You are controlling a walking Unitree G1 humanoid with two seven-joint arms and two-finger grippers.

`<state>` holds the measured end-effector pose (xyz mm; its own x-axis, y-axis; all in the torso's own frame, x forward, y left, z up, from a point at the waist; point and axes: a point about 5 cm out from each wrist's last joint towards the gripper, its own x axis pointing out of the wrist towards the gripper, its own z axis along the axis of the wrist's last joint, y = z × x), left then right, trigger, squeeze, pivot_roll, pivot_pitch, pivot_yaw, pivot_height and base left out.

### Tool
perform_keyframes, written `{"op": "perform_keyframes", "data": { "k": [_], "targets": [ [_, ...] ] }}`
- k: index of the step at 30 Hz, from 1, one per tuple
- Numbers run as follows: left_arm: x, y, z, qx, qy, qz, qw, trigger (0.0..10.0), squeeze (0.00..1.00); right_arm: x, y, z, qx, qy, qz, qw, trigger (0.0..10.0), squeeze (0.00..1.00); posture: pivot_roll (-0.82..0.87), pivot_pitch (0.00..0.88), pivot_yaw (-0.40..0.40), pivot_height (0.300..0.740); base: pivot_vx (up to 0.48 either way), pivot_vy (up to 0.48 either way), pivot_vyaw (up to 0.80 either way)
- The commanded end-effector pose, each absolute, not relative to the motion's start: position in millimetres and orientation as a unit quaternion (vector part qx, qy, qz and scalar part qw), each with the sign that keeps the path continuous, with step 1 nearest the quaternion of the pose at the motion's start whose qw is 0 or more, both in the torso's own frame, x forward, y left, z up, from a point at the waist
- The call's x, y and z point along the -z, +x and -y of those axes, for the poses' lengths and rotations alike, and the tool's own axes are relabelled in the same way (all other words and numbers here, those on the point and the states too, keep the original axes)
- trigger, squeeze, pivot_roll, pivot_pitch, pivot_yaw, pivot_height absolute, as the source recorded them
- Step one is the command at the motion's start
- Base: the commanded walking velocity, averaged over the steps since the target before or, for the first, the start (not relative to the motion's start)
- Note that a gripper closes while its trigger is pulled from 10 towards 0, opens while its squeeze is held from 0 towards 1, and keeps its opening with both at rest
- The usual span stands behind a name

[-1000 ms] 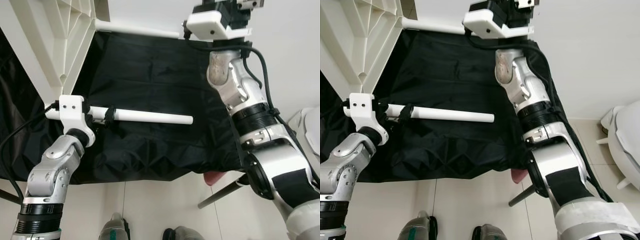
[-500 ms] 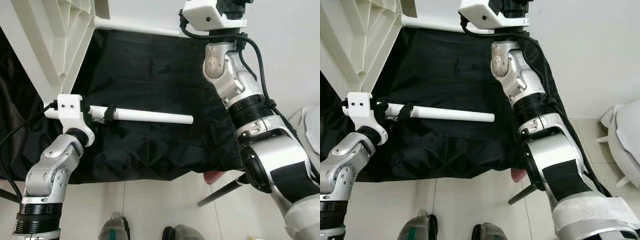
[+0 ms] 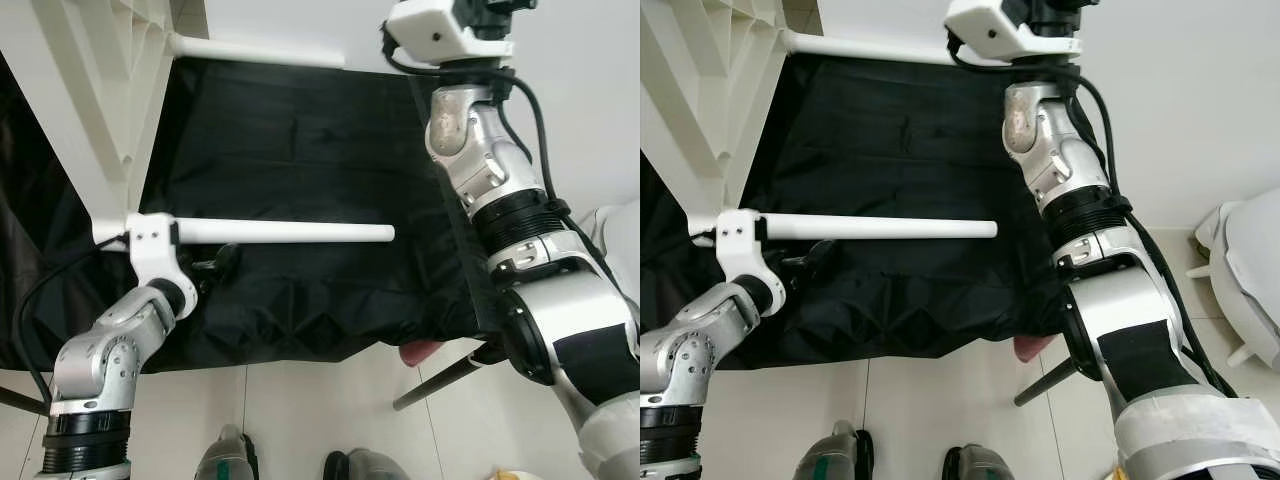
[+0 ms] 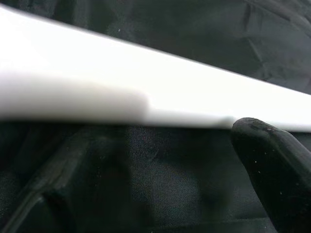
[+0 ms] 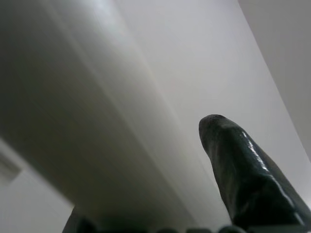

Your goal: Building children table

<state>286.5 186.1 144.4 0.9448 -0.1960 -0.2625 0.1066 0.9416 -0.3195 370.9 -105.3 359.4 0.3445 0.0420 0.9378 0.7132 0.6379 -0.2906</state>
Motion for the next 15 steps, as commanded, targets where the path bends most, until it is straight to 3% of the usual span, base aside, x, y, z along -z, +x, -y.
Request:
{"op": "perform_keyframes", "data": {
  "k": [1,15],
  "targets": [
    [-128.5,281.8,-188.6,0.054,-0.161,-0.189,0.967,10.0,0.0,-372.7,362.2,94.5,0.211,-0.319,0.556,0.738,0.0,0.0,0.14,0.131,-0.024,0.74,0.0,0.0,0.0],
    [-119.9,268.7,-194.4,-0.008,-0.193,-0.273,0.943,10.0,0.0,-394.6,358.8,120.3,0.243,-0.239,0.525,0.78,0.0,0.0,0.13,0.148,-0.018,0.74,0.0,0.0,0.0]
  ]
}}
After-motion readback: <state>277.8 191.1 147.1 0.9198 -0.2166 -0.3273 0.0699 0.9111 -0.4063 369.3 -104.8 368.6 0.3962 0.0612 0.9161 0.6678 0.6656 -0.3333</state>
